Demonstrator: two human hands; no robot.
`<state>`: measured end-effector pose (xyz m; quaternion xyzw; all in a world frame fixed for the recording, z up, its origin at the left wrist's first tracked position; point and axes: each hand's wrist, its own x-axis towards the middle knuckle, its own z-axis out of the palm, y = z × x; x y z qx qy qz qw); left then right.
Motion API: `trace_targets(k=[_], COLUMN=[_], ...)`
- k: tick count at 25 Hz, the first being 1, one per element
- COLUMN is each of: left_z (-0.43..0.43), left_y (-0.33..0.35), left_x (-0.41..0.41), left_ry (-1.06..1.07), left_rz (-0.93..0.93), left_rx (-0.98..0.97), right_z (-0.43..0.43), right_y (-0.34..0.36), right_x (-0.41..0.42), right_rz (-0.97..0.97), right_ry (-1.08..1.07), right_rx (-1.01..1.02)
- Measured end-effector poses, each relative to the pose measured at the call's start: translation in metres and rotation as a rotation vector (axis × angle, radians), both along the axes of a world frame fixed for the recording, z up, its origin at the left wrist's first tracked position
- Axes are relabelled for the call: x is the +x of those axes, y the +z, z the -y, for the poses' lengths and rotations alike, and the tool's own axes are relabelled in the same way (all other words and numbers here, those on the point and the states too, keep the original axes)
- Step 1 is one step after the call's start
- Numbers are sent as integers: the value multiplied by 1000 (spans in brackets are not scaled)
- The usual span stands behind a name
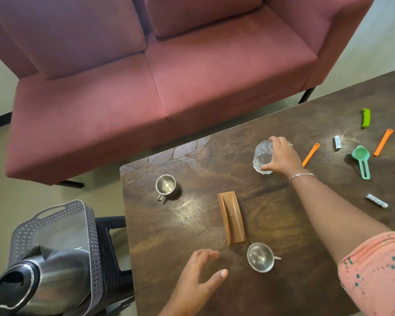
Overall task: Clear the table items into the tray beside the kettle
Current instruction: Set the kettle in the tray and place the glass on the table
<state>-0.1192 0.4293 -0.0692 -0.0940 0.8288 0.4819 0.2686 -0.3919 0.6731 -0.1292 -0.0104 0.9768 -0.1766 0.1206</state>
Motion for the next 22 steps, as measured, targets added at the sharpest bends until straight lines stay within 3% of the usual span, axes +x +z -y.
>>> trace_targets(k=[22], left_z=[46], left_y=[-4], left_x=[-32], left_ry=[-29], left_rz=[-256], left_rx=[-234], right_z=[23], right_y=[-7], right_x=[-36], right_rz=[54], right_ry=[8], right_rx=[63])
